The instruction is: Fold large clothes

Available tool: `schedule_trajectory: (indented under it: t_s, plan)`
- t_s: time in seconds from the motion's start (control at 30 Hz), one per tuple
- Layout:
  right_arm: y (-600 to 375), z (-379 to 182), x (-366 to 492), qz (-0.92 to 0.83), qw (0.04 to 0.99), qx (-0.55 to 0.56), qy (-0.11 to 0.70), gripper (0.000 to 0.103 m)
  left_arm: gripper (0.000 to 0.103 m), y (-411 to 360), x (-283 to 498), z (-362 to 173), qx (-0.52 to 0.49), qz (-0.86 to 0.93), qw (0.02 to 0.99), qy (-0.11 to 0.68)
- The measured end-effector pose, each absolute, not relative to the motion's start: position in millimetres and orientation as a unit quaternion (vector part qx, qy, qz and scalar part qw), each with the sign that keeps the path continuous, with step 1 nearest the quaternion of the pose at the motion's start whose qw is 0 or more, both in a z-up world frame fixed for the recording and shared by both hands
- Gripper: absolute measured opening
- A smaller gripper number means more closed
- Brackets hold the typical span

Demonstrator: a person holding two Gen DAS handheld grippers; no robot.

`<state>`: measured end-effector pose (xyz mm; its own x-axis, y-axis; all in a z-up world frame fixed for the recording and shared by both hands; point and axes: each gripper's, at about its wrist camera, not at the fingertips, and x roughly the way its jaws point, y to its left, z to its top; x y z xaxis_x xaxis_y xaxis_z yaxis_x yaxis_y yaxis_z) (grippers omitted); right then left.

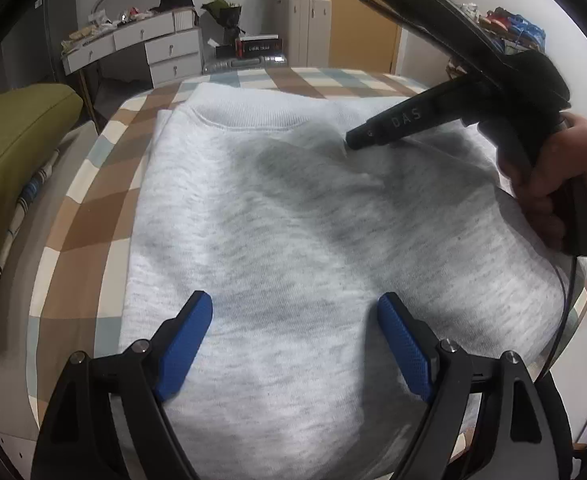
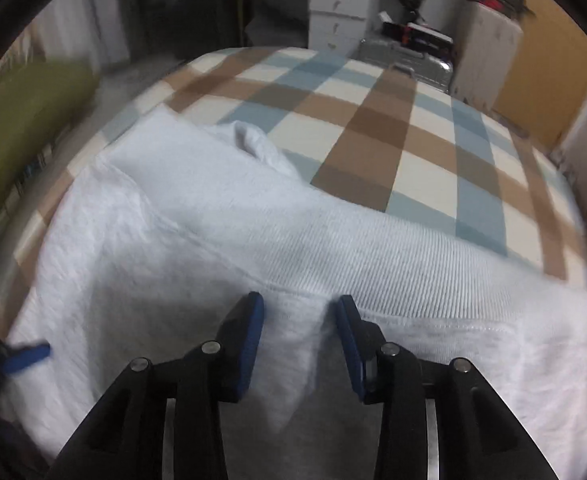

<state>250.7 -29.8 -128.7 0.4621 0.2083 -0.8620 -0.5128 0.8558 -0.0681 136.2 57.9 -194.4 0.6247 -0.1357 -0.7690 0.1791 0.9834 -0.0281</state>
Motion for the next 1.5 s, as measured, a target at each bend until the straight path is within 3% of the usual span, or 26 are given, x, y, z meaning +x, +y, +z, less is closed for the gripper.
schedule_trajectory:
  t_s: [0.1, 0.17, 0.2, 0.23, 0.3, 0.37, 0.47, 0.7, 0.87, 1.0, 1.1, 1.17, 1.2, 1.23, 1.3, 1.37, 1.5]
  plan:
    - [-52, -107, 229, 0.267, 0.838, -0.119, 0.461, 0.034, 0.082, 58, 136, -194, 0.023, -0.089, 0.900, 0.425]
    - [-85, -81, 203, 0.290, 0.863, -0.070, 0.409, 0.040, 0.082, 57, 136, -194, 0.024, -0.087, 0.900, 0.427]
    - [-106, -67, 188, 0.296, 0.878, -0.043, 0.372, 0.055, 0.082, 57, 136, -193, 0.023, -0.087, 0.900, 0.427]
    - [-125, -57, 172, 0.297, 0.893, -0.018, 0.339, 0.083, 0.082, 58, 136, -193, 0.023, -0.086, 0.899, 0.428]
    - [-171, -39, 133, 0.283, 0.922, 0.039, 0.262, 0.103, 0.082, 57, 137, -192, 0.024, -0.085, 0.897, 0.432]
    - [-202, -30, 104, 0.278, 0.935, 0.071, 0.210, 0.103, 0.082, 58, 139, -191, 0.022, -0.085, 0.895, 0.437]
    - [-238, -31, 81, 0.281, 0.930, 0.105, 0.214, 0.103, 0.082, 56, 140, -185, 0.023, -0.081, 0.892, 0.445]
    - [-276, -78, 92, 0.184, 0.913, 0.064, 0.357, 0.103, 0.082, 45, 139, -158, 0.039, -0.086, 0.906, 0.412]
    - [-291, -132, 122, 0.126, 0.875, 0.025, 0.466, 0.103, 0.082, 42, 155, -174, 0.035, -0.074, 0.891, 0.447]
    - [-280, -138, 126, 0.116, 0.881, -0.024, 0.458, 0.103, 0.086, 51, 159, -184, 0.000, -0.073, 0.886, 0.458]
    - [-277, -136, 128, 0.115, 0.881, -0.029, 0.457, 0.097, 0.089, 55, 158, -187, -0.012, -0.082, 0.886, 0.455]
    - [-277, -128, 128, 0.115, 0.882, -0.035, 0.456, 0.084, 0.090, 52, 156, -187, -0.001, -0.082, 0.889, 0.451]
    - [-276, -121, 128, 0.114, 0.881, -0.044, 0.456, 0.066, 0.090, 51, 155, -187, 0.004, -0.081, 0.891, 0.447]
    - [-276, -113, 129, 0.110, 0.884, -0.048, 0.452, 0.035, 0.090, 50, 154, -188, 0.005, -0.080, 0.892, 0.445]
    - [-279, -87, 139, 0.133, 0.895, -0.015, 0.425, 0.011, 0.090, 49, 152, -188, 0.004, -0.080, 0.894, 0.441]
    - [-273, -78, 160, 0.156, 0.896, 0.020, 0.414, 0.020, 0.091, 50, 153, -188, 0.002, -0.081, 0.894, 0.441]
    - [-240, -95, 223, 0.177, 0.874, 0.016, 0.453, 0.021, 0.092, 51, 153, -189, 0.005, -0.083, 0.896, 0.436]
